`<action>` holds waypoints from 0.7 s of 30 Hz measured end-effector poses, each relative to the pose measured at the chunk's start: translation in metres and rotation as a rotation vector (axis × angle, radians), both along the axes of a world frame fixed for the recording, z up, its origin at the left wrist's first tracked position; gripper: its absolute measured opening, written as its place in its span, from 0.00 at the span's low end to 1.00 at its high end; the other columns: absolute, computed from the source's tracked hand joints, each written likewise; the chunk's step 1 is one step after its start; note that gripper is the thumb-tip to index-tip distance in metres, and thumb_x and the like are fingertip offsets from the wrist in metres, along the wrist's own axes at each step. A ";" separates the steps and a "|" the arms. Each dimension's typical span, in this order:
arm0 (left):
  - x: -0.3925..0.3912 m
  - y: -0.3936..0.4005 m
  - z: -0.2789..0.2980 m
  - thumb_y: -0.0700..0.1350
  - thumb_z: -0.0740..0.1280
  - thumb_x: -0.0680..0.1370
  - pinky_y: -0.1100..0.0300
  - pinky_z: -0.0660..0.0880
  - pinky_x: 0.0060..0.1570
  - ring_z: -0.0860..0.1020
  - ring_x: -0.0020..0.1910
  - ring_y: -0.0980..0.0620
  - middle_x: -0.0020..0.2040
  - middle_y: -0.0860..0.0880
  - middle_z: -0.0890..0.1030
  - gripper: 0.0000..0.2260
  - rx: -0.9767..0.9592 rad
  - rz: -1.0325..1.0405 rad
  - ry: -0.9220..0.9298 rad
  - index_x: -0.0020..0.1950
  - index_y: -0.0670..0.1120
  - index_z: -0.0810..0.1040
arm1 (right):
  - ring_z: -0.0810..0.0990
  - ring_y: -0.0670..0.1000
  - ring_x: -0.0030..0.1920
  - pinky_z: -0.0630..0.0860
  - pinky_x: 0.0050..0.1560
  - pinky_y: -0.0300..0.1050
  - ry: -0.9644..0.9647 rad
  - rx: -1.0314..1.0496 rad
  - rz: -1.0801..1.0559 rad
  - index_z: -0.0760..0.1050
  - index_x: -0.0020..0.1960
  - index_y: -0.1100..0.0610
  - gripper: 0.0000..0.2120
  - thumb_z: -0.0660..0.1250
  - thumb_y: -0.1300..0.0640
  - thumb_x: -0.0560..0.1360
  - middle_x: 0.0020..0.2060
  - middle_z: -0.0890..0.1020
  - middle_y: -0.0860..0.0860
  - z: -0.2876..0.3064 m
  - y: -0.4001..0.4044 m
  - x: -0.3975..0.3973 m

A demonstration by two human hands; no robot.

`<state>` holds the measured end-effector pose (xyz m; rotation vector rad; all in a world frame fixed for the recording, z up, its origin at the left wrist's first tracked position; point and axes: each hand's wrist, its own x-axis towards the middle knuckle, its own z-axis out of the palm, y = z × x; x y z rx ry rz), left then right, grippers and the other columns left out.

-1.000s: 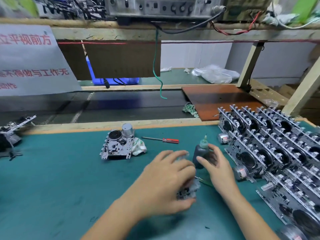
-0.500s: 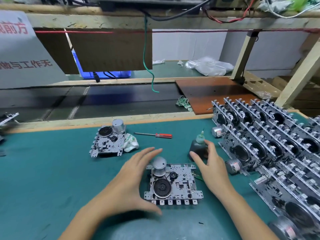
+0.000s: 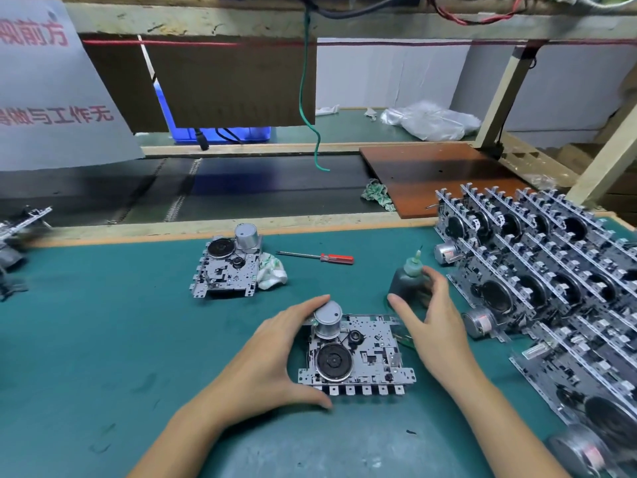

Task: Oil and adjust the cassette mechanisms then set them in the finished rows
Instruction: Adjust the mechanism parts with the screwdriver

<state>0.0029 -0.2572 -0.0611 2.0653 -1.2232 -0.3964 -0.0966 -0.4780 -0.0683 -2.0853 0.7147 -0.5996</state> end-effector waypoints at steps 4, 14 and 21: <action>-0.003 0.000 0.000 0.67 0.77 0.56 0.78 0.52 0.64 0.55 0.67 0.75 0.66 0.79 0.53 0.51 0.011 -0.021 -0.045 0.67 0.78 0.44 | 0.74 0.50 0.46 0.71 0.48 0.50 -0.159 -0.206 -0.167 0.68 0.54 0.52 0.12 0.66 0.51 0.74 0.44 0.74 0.47 0.016 0.006 -0.016; -0.007 -0.007 -0.003 0.68 0.62 0.71 0.62 0.70 0.45 0.72 0.44 0.62 0.43 0.59 0.75 0.20 -0.135 0.098 -0.301 0.52 0.56 0.76 | 0.80 0.49 0.45 0.73 0.44 0.41 0.608 -0.213 -0.135 0.73 0.36 0.50 0.25 0.49 0.32 0.75 0.33 0.82 0.45 0.018 0.059 -0.068; -0.012 -0.006 -0.007 0.67 0.64 0.68 0.66 0.70 0.34 0.74 0.32 0.59 0.35 0.59 0.78 0.17 -0.261 0.229 -0.110 0.41 0.54 0.73 | 0.75 0.48 0.22 0.74 0.28 0.41 0.223 0.276 0.104 0.72 0.40 0.54 0.14 0.62 0.44 0.75 0.28 0.82 0.49 0.033 0.067 -0.051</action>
